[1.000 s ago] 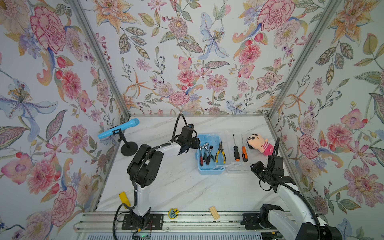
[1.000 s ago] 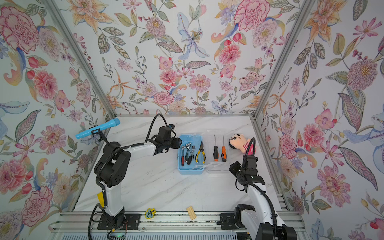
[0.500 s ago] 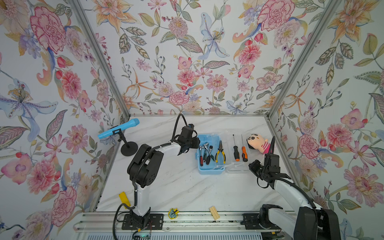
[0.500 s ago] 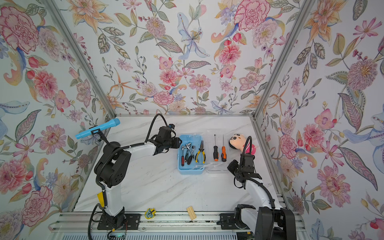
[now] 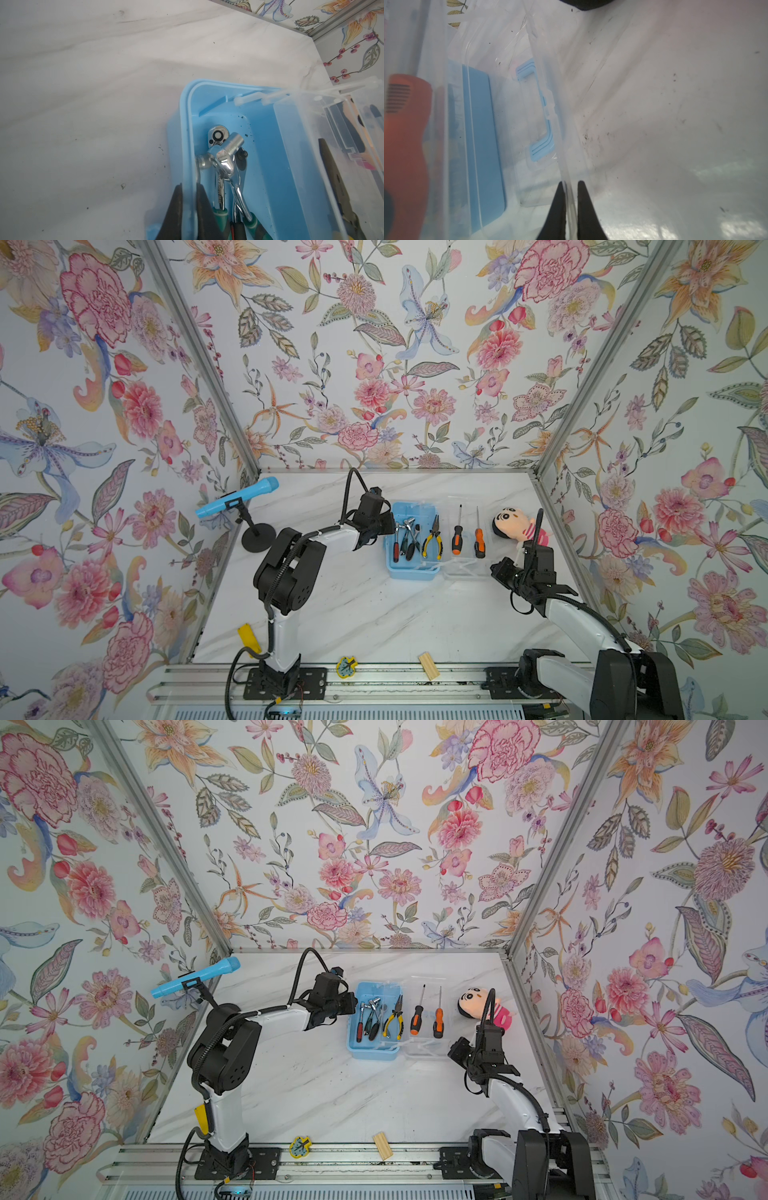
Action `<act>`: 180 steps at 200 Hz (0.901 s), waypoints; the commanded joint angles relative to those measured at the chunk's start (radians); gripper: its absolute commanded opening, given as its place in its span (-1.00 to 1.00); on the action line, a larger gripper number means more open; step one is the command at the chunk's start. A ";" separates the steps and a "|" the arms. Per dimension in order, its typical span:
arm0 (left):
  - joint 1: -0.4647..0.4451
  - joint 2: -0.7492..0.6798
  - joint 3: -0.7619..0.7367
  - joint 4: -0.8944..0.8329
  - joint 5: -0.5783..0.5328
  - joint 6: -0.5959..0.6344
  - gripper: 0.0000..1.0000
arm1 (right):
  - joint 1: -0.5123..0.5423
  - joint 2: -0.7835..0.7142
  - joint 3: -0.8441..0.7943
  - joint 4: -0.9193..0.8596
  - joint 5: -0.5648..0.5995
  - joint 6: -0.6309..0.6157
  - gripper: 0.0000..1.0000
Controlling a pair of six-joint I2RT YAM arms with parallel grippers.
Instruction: Pack the tool kit
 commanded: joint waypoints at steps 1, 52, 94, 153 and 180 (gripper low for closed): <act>-0.001 -0.001 -0.038 0.029 0.042 0.054 -1.00 | 0.001 -0.026 0.060 -0.067 0.111 0.010 -1.00; -0.022 -0.043 -0.076 0.038 0.009 0.013 -1.00 | 0.112 -0.096 0.195 -0.171 0.288 -0.036 -1.00; -0.045 -0.083 -0.080 0.031 0.014 0.005 -1.00 | 0.284 -0.092 0.319 -0.223 0.455 -0.071 -1.00; -0.081 -0.129 -0.098 0.040 0.006 -0.024 -1.00 | 0.555 -0.021 0.464 -0.246 0.684 -0.150 -1.00; -0.096 -0.150 -0.118 0.061 -0.007 -0.048 -1.00 | 0.701 0.048 0.538 -0.249 0.760 -0.208 -1.00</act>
